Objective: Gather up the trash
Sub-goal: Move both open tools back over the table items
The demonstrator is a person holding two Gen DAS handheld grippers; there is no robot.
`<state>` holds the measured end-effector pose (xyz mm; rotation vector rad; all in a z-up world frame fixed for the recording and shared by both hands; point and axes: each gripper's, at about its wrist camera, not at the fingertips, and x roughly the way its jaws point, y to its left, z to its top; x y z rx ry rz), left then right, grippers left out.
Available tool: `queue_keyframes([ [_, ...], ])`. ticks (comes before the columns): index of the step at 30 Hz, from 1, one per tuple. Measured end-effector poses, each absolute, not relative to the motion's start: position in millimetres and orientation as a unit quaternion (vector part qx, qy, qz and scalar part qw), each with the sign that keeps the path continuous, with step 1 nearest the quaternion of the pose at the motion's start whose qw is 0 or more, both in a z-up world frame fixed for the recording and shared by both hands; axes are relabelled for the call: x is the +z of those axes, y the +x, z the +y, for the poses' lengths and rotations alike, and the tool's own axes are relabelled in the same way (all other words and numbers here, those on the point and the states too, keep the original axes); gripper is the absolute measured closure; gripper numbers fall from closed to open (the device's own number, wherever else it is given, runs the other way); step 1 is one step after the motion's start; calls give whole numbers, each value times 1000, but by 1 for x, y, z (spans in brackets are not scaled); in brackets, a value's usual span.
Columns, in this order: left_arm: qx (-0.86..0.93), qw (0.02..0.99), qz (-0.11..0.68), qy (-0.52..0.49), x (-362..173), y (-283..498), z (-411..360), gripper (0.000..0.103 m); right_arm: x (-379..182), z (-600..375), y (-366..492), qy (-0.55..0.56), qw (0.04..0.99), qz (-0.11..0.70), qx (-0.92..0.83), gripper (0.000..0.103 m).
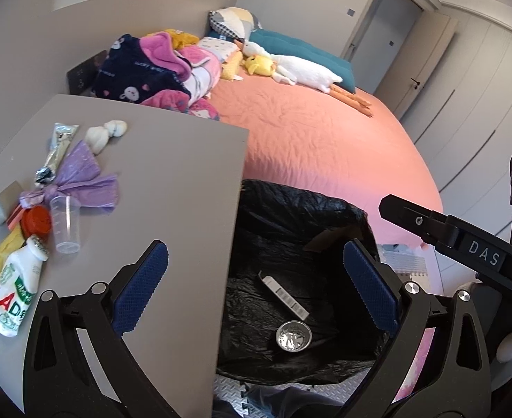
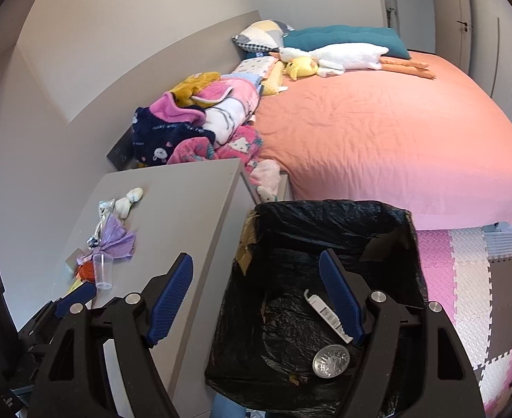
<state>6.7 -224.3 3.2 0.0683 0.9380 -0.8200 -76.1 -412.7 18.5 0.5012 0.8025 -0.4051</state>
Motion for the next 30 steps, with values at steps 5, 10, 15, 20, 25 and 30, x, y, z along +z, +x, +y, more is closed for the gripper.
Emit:
queue_keyframes([
  [5, -356, 822, 445, 15, -2, 16, -198, 6, 14, -393, -57, 230, 874, 396, -165, 27],
  [10, -324, 834, 446, 6, -6, 22, -169, 6, 10, -374, -38, 220, 876, 407, -136, 27],
  [15, -296, 842, 450, 0, -10, 28, -144, 6, 4, -350, -20, 209, 877, 419, -107, 27],
  [20, -277, 848, 452, -7, -15, 34, -120, 6, -2, -329, -4, 200, 875, 432, -86, 27],
  [25, -256, 852, 456, -11, -21, 44, -100, 6, -9, -313, 10, 192, 874, 442, -67, 27],
  [30, -241, 857, 456, 4, -28, 52, -84, 6, -17, -293, 28, 187, 871, 451, -48, 27],
])
